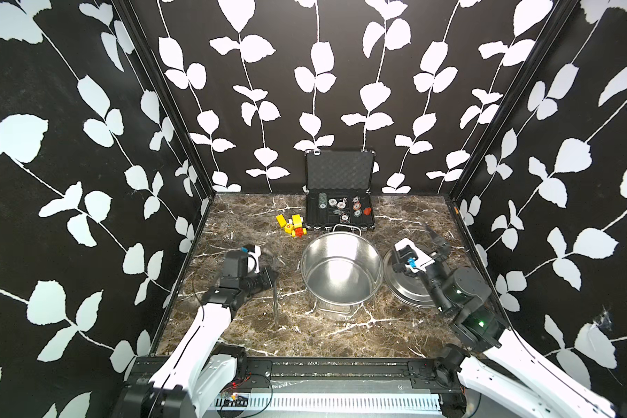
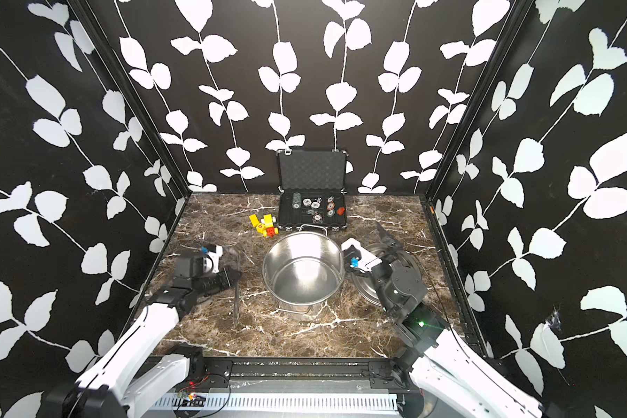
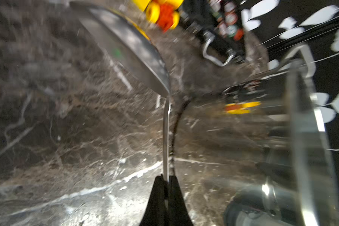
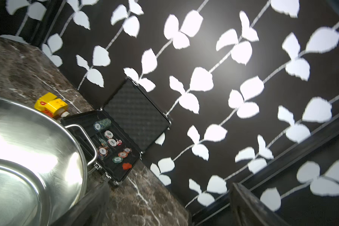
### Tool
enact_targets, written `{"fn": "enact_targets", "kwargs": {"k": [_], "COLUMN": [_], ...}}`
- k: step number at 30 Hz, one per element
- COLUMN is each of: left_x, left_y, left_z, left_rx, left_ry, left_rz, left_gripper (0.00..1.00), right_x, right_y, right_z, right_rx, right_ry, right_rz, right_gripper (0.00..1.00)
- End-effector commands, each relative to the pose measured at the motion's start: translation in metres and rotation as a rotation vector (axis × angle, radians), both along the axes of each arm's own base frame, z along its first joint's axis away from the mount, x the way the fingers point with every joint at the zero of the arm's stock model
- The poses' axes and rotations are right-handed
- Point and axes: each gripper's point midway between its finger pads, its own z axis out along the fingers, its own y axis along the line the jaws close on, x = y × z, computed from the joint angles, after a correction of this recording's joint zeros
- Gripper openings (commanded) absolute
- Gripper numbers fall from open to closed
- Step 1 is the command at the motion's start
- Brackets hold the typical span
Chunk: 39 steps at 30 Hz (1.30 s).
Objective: Stir the soup with a spoon
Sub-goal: Place the spoon at the center of the board.
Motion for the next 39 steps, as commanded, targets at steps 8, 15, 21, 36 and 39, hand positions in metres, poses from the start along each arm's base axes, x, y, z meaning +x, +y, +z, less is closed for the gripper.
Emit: {"fn": "enact_targets", "kwargs": {"k": [8,15,21,36,39], "left_x": [0.041,0.037,0.025,0.024,0.026], "left_y": [-0.030,-0.029,-0.017,0.023,0.044], "left_z": [-0.040,-0.070,-0.083,-0.020,0.022], "left_rx": [-0.045,-0.047,0.023,0.189,0.276], "left_ry": [-0.185,-0.155,-0.117,-0.261,-0.378], "left_rz": [-0.102,-0.094,-0.068,0.085,0.164], "left_gripper": [0.00,0.00,0.09,0.59,0.94], "right_x": [0.008,0.012,0.017,0.050,0.055], "right_y": [-0.041,-0.048,-0.054,-0.101,-0.118], "right_z": [-0.052,-0.071,-0.083,-0.109,-0.119], "right_rx": [0.269,0.271,0.314,0.464,0.533], "right_ry": [0.152,0.204,0.225,0.352,0.385], "right_rz": [-0.098,-0.125,-0.150,-0.336,-0.391], "right_gripper": [0.97,0.98,0.98,1.00,1.00]}}
